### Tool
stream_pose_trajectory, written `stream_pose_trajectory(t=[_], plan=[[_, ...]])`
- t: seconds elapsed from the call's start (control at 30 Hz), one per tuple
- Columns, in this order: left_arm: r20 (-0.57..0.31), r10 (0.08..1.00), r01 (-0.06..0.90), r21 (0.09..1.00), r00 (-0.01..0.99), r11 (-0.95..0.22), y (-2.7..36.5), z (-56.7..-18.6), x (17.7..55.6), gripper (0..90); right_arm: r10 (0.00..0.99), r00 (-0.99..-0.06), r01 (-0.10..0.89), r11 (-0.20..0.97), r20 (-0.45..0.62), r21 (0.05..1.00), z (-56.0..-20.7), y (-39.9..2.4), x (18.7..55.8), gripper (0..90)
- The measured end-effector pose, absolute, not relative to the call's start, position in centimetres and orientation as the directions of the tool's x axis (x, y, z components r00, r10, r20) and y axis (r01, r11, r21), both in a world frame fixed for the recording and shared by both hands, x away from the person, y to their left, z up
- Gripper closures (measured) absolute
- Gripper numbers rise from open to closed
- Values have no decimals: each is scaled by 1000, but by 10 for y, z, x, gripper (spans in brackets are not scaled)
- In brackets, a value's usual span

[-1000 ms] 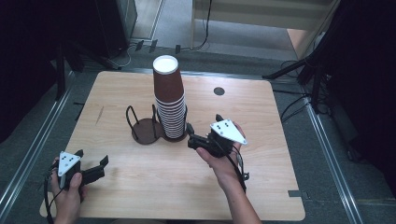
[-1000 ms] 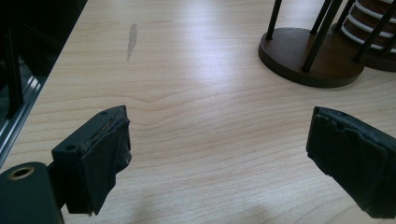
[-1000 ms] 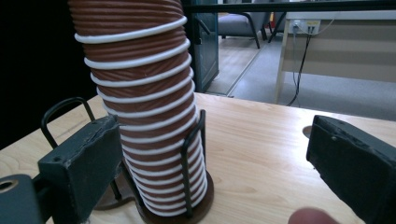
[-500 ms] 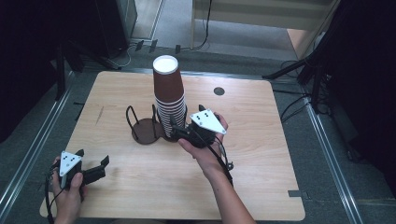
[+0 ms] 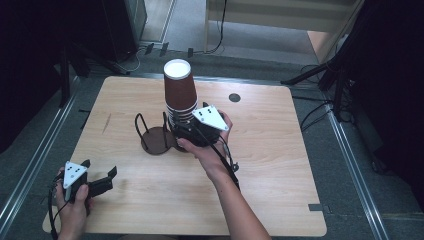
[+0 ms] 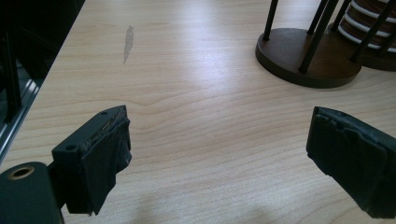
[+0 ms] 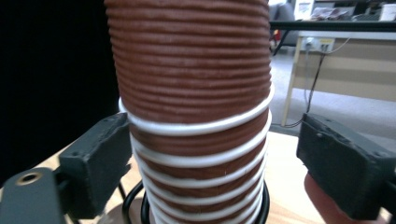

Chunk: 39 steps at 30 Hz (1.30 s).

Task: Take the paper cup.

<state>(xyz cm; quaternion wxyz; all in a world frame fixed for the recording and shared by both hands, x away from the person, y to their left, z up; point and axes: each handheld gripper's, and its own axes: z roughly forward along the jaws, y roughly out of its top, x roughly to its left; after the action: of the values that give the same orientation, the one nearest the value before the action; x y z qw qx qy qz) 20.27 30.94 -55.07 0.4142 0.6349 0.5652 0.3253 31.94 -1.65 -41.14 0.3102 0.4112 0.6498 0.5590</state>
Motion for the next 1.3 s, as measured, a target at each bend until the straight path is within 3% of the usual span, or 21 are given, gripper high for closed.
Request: stream_pose_trajectory(t=[0.23, 0.83, 1.3], plan=[[-52, 987, 451, 892, 152, -22, 309, -551, 203, 70, 892, -447, 193, 22, 68, 981, -405, -10, 324, 6], [-57, 988, 455, 891, 140, -13, 309, -551, 204, 70, 895, -445, 181, 53, 34, 982, -398, 7, 336, 51], [-49, 989, 464, 886, 140, -22, 309, -551, 204, 71, 902, -432, 170, 54, 25, 984, -396, 13, 347, 35]])
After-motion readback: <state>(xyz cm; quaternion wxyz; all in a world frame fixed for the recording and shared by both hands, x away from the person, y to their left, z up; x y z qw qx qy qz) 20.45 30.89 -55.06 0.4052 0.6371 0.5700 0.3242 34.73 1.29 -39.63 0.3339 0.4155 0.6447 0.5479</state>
